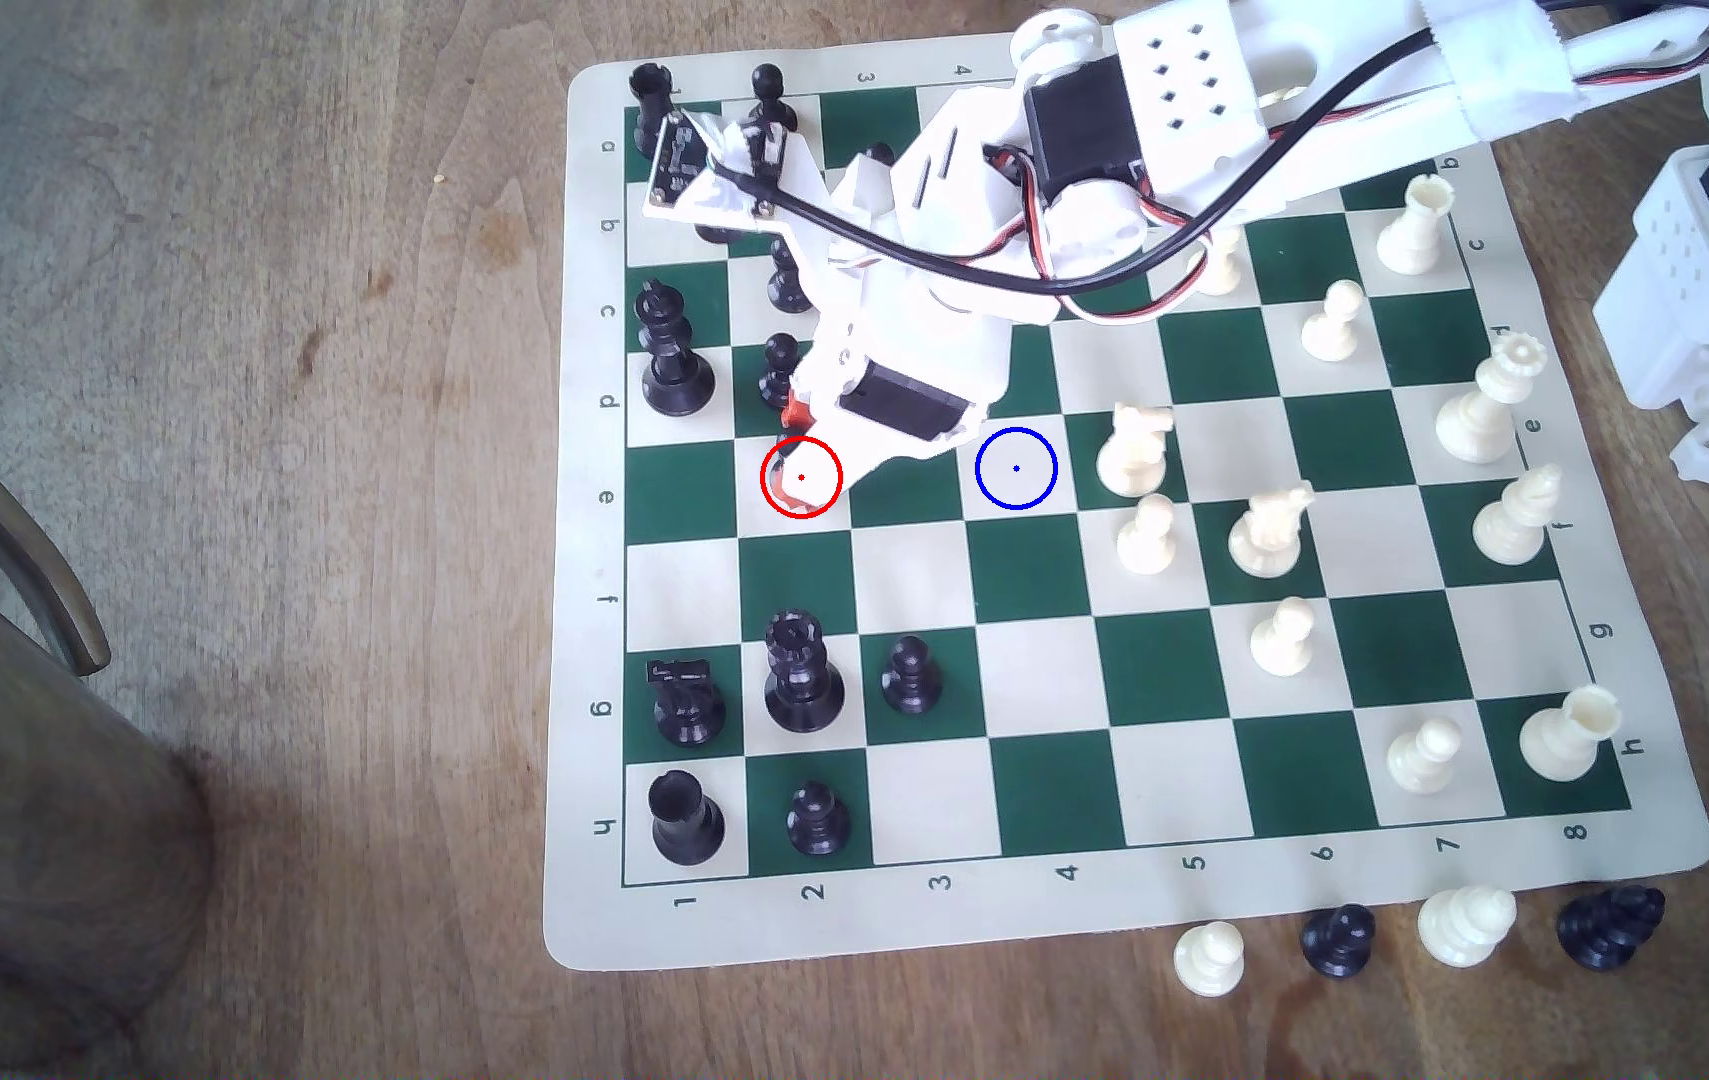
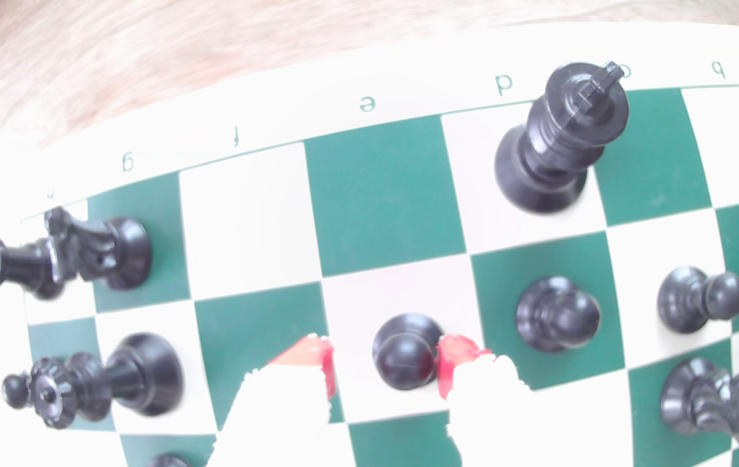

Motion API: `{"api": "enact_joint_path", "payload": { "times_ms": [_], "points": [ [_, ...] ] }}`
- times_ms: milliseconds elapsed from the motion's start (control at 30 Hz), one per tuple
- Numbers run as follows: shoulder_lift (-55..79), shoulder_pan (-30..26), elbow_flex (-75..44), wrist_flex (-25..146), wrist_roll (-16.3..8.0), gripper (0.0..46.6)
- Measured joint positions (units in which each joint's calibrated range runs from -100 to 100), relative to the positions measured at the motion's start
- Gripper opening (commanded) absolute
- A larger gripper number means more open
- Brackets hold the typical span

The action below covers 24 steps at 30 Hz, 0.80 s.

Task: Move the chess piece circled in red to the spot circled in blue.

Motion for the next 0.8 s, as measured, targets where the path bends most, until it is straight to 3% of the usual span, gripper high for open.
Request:
{"api": "enact_joint_path", "payload": {
  "times_ms": [133, 467, 567, 633, 800],
  "points": [
    [0.0, 0.0, 0.0, -0.5, 0.0, 9.6],
    [1.6, 0.0, 0.0, -1.2, 0.0, 10.7],
    [1.6, 0.0, 0.0, -1.2, 0.0, 7.0],
    [1.6, 0.0, 0.0, -1.5, 0.0, 0.2],
    [1.6, 0.0, 0.0, -1.7, 0.0, 0.2]
  ]
}}
